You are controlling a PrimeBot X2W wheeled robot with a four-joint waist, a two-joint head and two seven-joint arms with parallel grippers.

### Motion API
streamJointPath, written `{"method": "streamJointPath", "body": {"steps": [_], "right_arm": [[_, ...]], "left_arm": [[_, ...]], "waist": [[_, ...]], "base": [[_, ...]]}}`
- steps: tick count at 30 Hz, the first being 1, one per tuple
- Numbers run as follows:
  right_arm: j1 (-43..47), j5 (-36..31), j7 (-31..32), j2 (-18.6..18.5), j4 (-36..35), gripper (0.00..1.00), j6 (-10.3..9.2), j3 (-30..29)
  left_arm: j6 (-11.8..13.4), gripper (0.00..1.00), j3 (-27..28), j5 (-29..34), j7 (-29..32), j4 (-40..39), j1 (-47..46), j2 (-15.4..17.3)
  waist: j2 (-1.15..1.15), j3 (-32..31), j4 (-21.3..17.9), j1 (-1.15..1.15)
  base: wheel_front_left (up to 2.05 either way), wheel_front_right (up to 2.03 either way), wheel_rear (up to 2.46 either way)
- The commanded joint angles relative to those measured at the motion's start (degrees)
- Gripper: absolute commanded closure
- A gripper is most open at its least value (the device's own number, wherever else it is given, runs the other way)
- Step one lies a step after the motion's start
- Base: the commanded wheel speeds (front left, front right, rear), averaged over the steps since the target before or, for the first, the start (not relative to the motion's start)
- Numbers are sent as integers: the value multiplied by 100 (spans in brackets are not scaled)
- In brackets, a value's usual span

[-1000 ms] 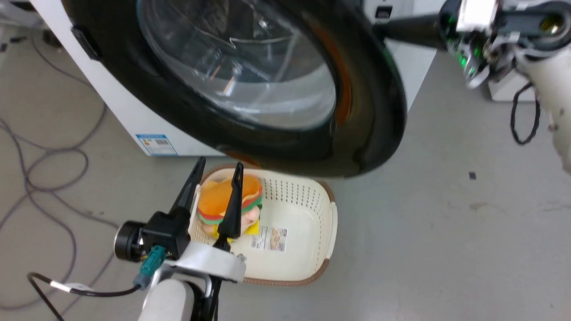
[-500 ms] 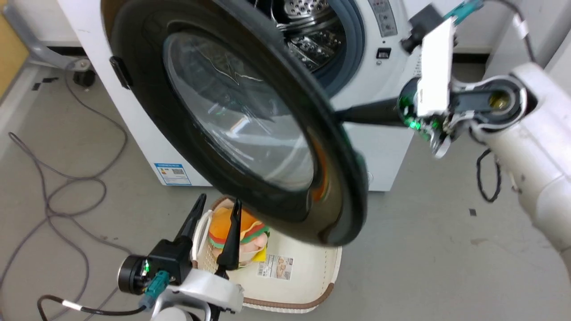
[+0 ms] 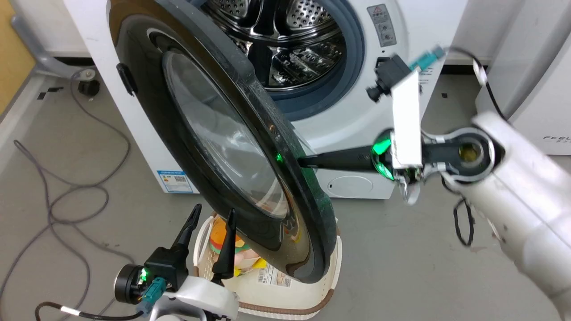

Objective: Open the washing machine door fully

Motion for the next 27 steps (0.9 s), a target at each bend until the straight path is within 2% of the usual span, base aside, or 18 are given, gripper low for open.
{"method": "streamJointPath", "body": {"steps": [1,4,5,6,7,13,19,22,24,27], "right_arm": [[244,86,-164,-81,-96,100,5,-56],[630,125,-762,-231,-352,100,5,-296],[787,112,-1001,-280,-436,81,5,-388],[962,120,-1222,-322,-527,52,5,-489],[1151,139,-1427,-369,-626,0,5,-600],[2405,-160,-2875,-704,-1117,0,5,-1178],[3602,-840,-4446,-789,-1154,0,5,-1293],[4006,-1384,-5333,-847,-975,0,5,-1275],[4193,-1981,-5970,-945,-789,0,5,-1192],[4329,-3071,-6400,-993,-260,0,5,-1202]], "left_arm": [[16,0,27,13,-30,18,86,5],[30,0,67,10,-30,31,123,5],[38,0,77,6,-30,32,139,5],[47,0,90,1,-30,32,156,5],[56,0,100,-6,-30,35,170,5],[79,0,168,-32,-30,69,245,5],[82,0,316,-37,-30,122,297,35],[80,0,372,-31,-30,139,313,45],[81,0,403,-23,-30,145,315,46],[102,0,471,-26,-30,131,347,46]], "waist": [[0,-25,-21,1],[0,-76,-64,1],[0,-95,-81,1],[0,-109,-103,1],[0,-127,-124,1],[0,-197,-268,1],[0,-266,-395,1],[0,-301,-426,1],[0,-314,-436,1],[0,-351,-472,1]], "base": [[0,0,0],[0,0,0],[0,0,0],[0,0,0],[0,0,0],[0,0,0],[0,0,0],[0,0,0],[0,0,0],[0,0,0]]}}
